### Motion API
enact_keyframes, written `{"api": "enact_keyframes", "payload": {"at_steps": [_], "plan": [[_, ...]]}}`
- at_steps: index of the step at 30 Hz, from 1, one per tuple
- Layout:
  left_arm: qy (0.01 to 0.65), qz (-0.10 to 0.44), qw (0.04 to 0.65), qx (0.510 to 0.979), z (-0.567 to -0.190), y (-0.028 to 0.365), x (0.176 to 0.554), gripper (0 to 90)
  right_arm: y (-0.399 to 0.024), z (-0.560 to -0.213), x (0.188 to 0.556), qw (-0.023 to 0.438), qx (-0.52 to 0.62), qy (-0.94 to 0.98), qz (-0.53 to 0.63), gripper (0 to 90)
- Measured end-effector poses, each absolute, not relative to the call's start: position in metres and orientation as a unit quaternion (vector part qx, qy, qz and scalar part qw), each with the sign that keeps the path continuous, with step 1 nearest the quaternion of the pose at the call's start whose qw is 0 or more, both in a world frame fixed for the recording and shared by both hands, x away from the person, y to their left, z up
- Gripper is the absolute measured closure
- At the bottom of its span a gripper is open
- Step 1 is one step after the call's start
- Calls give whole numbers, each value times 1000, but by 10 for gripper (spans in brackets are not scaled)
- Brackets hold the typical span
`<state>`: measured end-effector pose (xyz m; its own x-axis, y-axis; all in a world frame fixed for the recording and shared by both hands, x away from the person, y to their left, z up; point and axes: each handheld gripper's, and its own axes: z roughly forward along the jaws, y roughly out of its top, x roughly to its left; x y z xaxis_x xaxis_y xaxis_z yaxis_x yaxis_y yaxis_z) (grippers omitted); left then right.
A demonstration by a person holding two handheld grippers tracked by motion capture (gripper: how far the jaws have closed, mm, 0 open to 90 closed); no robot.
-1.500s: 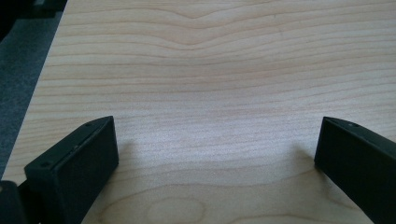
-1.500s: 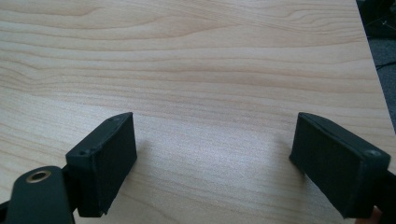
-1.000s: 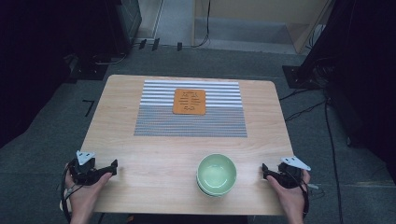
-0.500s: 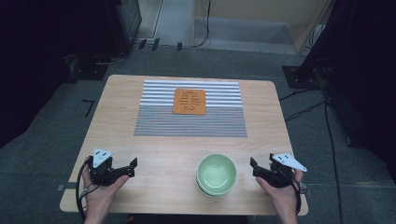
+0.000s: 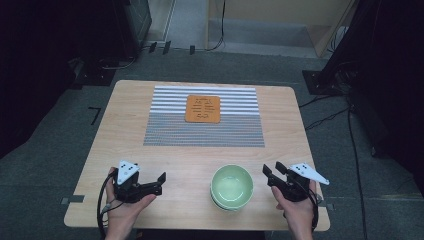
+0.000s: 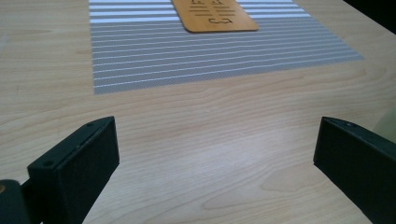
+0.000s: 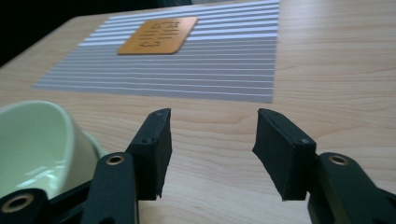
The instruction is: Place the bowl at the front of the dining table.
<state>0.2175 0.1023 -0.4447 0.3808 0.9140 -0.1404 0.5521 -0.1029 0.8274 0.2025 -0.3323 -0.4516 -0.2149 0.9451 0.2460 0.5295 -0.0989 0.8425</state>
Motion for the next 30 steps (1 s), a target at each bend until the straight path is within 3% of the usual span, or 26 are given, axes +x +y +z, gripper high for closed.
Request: {"api": "enact_keyframes", "payload": {"at_steps": [7,19,26,30], "plan": [[499,212,431,721,-441,80,213,32,-322,-435,203,200,572,637,476,462],[475,197,447,732,-434,46,209,43,-300,-431,200,124,543,655,511,569],[472,192,443,737,-436,35,208,58,-288,-441,203,113,532,688,481,623],[468,188,446,739,-436,28,207,58,-280,-446,204,119,530,702,460,718]]}}
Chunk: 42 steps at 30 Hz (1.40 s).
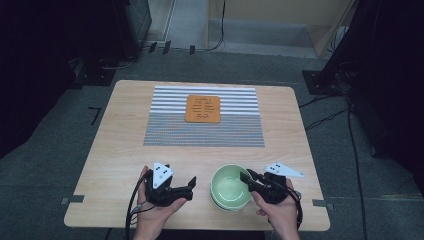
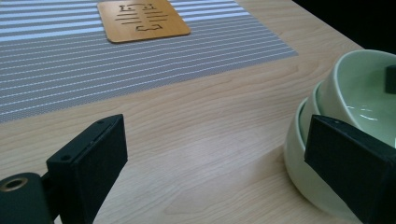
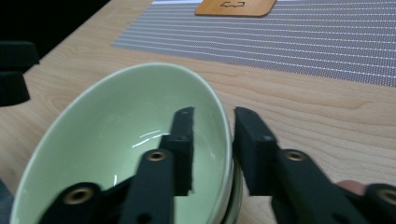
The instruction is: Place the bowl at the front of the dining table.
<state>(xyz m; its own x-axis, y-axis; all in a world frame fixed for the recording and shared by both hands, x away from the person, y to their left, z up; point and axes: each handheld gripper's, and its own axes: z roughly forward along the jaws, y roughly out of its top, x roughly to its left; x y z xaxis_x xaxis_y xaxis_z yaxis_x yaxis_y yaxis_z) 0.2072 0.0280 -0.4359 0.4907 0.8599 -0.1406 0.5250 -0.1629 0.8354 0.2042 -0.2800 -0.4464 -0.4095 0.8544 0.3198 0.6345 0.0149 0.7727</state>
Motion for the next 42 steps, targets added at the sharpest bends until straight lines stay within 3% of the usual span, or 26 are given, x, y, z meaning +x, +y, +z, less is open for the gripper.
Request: {"api": "enact_keyframes", "payload": {"at_steps": [1,10,12,18,23,24,25,27,29,31,35,42], "plan": [[467,187,445,741,-436,27,207,64,-277,-448,203,138,527,706,453,821],[455,174,452,747,-438,11,204,70,-277,-455,199,193,480,716,469,838],[451,172,457,747,-437,7,202,131,-278,-457,198,206,467,716,476,839],[435,145,470,754,-435,-12,201,160,-276,-460,197,240,438,718,486,841],[431,146,462,761,-438,-27,201,334,-277,-463,197,244,431,715,493,841],[433,148,454,764,-440,-32,202,334,-277,-463,197,246,430,715,494,841],[433,152,448,767,-443,-37,203,405,-277,-464,196,248,427,713,498,840],[434,157,441,770,-445,-43,204,432,-277,-464,196,248,427,713,499,840],[434,172,425,776,-449,-52,205,562,-278,-465,196,248,427,710,502,840],[434,177,422,776,-450,-56,206,594,-278,-465,196,248,427,710,503,840],[416,200,404,790,-452,-66,208,788,-278,-466,196,249,427,707,506,839],[405,228,406,787,-453,-70,208,819,-279,-466,195,244,432,706,505,836]]}}
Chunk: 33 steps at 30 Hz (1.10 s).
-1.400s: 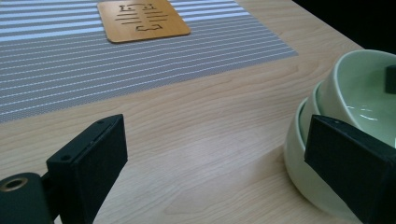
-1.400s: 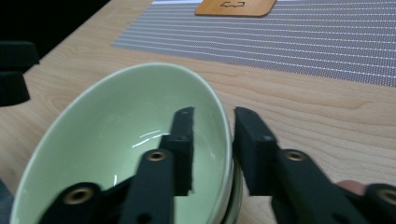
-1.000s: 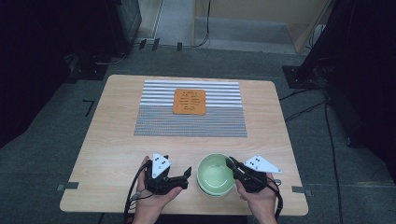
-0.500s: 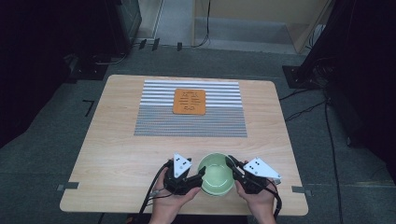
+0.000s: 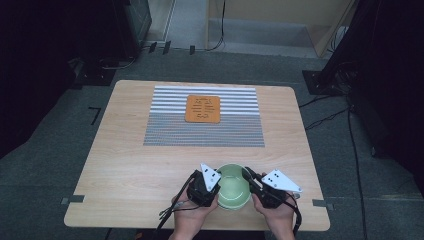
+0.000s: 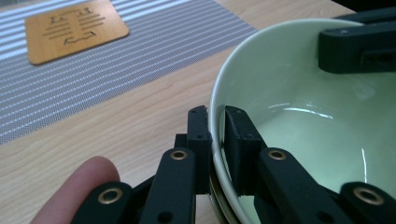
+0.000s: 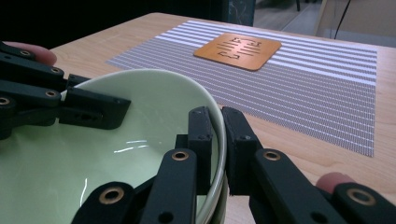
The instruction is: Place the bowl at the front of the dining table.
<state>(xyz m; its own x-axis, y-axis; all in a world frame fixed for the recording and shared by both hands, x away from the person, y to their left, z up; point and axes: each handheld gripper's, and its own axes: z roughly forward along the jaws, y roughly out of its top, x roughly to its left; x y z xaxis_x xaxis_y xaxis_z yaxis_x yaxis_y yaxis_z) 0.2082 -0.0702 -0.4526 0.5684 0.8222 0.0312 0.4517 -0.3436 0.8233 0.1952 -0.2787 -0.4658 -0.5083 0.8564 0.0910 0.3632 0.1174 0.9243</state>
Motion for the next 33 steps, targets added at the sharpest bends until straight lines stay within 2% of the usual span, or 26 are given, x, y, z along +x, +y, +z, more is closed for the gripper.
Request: {"api": "enact_keyframes", "payload": {"at_steps": [4,5,7,9,10,13,16,18,20,22,23,25,28,30,33], "plan": [[392,247,413,784,-453,-72,205,821,-279,-463,195,239,439,707,500,811],[387,255,416,783,-453,-72,204,822,-279,-460,196,233,441,708,500,763],[378,271,423,778,-453,-73,201,822,-277,-457,195,237,439,712,494,757],[375,277,425,776,-453,-73,200,822,-276,-456,195,241,440,714,488,759],[375,277,427,775,-453,-73,200,821,-274,-455,195,257,444,717,472,817],[373,278,427,775,-453,-73,200,822,-274,-454,196,253,445,720,469,823],[384,250,433,776,-453,-69,205,815,-277,-452,194,257,424,725,478,855],[385,250,432,776,-453,-69,205,813,-278,-452,193,258,421,723,483,856],[390,246,431,776,-452,-69,206,808,-277,-453,192,273,412,721,487,856],[398,226,445,770,-449,-66,208,739,-277,-455,188,295,389,717,498,856],[398,226,445,770,-449,-66,208,729,-277,-455,188,295,389,717,498,856],[396,216,452,769,-444,-65,209,722,-277,-453,183,325,368,709,506,858],[392,211,453,772,-440,-67,209,748,-278,-447,180,341,361,695,520,859],[394,224,457,765,-436,-67,209,823,-276,-443,177,354,352,692,521,858],[389,214,466,765,-434,-65,210,844,-276,-441,174,365,348,689,521,858]]}}
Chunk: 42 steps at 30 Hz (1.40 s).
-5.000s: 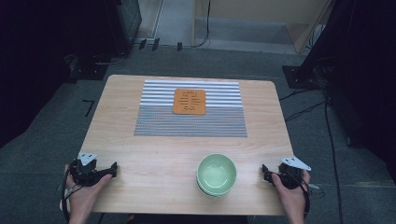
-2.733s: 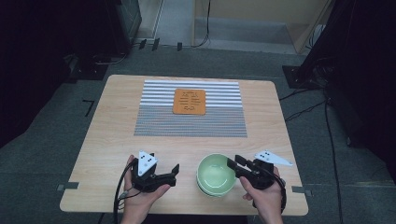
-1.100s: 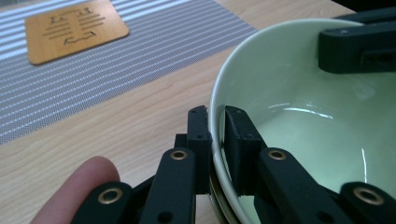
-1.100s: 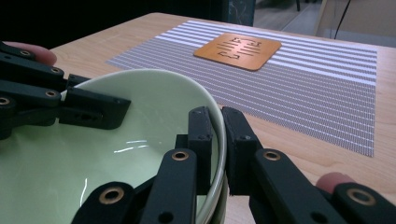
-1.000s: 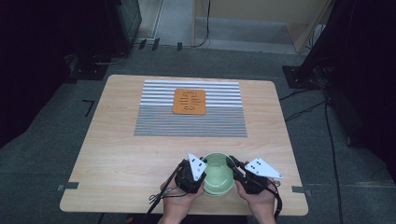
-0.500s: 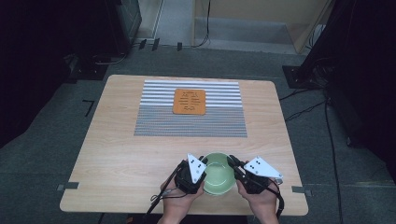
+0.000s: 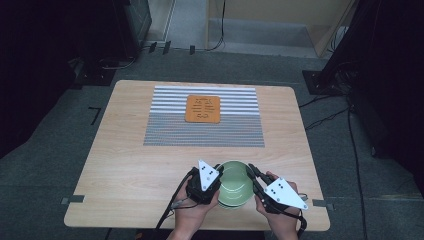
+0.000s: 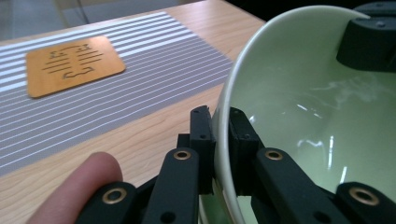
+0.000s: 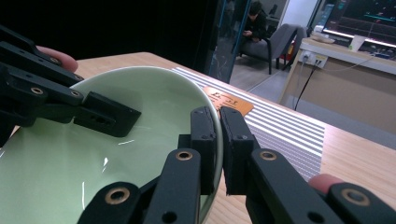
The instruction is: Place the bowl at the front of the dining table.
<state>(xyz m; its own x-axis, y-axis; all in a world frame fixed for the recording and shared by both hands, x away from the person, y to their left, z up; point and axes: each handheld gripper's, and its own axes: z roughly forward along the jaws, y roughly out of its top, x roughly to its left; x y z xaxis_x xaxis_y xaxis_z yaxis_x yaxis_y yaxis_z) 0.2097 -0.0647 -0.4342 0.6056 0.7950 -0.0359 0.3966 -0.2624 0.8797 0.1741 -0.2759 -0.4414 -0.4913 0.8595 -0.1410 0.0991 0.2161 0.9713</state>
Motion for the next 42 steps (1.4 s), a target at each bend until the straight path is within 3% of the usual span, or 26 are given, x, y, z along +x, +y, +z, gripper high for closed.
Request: {"api": "enact_keyframes", "payload": {"at_steps": [5,6,10,12,14,20,21,22,23,27,31,42], "plan": [[382,225,481,756,-430,-60,206,850,-278,-436,175,339,367,683,533,845],[380,239,483,752,-429,-60,204,847,-276,-431,177,315,393,677,536,793],[385,271,511,719,-422,-53,198,848,-265,-429,181,297,465,668,499,672],[380,284,511,716,-421,-53,196,847,-263,-428,183,280,477,668,497,693],[375,301,512,711,-420,-51,193,844,-257,-426,185,259,489,664,502,836],[400,262,535,697,-420,-31,202,796,-240,-420,193,274,488,667,492,849],[401,250,538,698,-419,-26,203,694,-237,-419,195,277,486,668,491,849],[400,247,539,699,-418,-22,204,482,-233,-417,200,285,481,669,490,849],[401,241,539,701,-416,-17,205,482,-233,-417,200,285,481,669,490,849],[419,212,531,706,-410,6,212,143,-228,-411,210,284,478,671,491,848],[406,239,520,713,-409,26,210,0,-223,-400,222,288,465,677,492,847],[452,245,534,671,-417,97,213,0,-207,-399,252,283,461,685,487,848]]}}
